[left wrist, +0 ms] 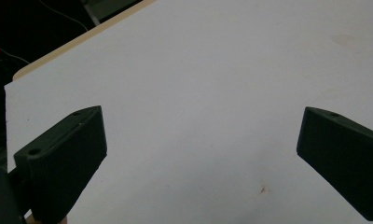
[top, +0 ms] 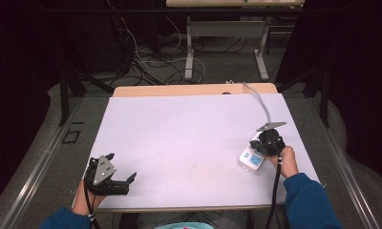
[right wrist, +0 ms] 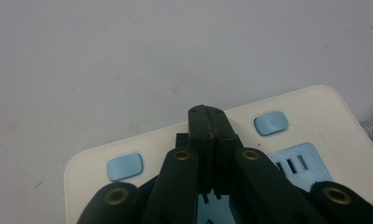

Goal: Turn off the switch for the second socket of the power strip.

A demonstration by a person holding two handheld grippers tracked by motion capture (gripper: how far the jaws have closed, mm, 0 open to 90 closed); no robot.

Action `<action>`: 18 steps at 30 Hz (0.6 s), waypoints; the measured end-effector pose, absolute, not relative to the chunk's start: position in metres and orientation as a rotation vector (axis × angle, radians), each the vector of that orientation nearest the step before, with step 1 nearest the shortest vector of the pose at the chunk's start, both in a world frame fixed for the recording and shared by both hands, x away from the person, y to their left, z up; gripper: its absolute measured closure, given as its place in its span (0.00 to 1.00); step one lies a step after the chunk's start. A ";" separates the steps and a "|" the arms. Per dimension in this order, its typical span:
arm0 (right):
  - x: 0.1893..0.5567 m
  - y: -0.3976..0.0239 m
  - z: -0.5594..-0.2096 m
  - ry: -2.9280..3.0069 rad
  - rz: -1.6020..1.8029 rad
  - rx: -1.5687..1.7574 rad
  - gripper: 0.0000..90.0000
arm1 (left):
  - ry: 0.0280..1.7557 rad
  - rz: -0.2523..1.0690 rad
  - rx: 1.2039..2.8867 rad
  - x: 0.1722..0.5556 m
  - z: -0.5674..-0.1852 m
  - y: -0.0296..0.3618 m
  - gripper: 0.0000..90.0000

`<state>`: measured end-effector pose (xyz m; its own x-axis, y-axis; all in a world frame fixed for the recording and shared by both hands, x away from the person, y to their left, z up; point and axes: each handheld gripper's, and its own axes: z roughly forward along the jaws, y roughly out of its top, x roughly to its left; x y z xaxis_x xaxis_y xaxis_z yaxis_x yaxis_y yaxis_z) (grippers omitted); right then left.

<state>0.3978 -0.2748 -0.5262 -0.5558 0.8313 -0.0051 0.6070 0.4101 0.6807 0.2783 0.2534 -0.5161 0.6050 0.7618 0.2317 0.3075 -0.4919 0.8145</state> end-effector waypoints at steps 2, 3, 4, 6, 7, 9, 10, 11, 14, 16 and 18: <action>0.398 -0.275 -0.526 2.327 0.909 1.244 1.00 | 0.840 0.759 2.068 0.278 -0.516 0.253 0.01; 0.398 -0.275 -0.526 2.330 0.910 1.245 1.00 | 0.841 0.761 2.069 0.278 -0.516 0.253 0.01; 0.398 -0.275 -0.526 2.329 0.910 1.245 1.00 | 0.840 0.760 2.068 0.278 -0.516 0.253 0.01; 0.398 -0.275 -0.527 2.330 0.911 1.244 1.00 | 0.841 0.761 2.069 0.278 -0.516 0.254 0.01; 0.398 -0.275 -0.527 2.329 0.912 1.245 1.00 | 0.841 0.761 2.068 0.278 -0.516 0.253 0.01; 0.398 -0.275 -0.527 2.329 0.914 1.246 1.00 | 0.841 0.761 2.069 0.278 -0.516 0.253 0.01; 0.398 -0.275 -0.527 2.329 0.909 1.243 1.00 | 0.840 0.760 2.068 0.278 -0.516 0.254 0.01; 0.398 -0.275 -0.527 2.327 0.917 1.248 1.00 | 0.841 0.761 2.069 0.278 -0.516 0.254 0.01; 0.398 -0.275 -0.527 2.324 0.920 1.254 1.00 | 0.841 0.761 2.069 0.278 -0.516 0.253 0.01; 0.397 -0.275 -0.527 2.324 0.918 1.257 1.00 | 0.842 0.761 2.068 0.278 -0.516 0.253 0.01; 0.397 -0.275 -0.528 2.319 0.917 1.254 1.00 | 0.840 0.762 2.069 0.278 -0.516 0.254 0.01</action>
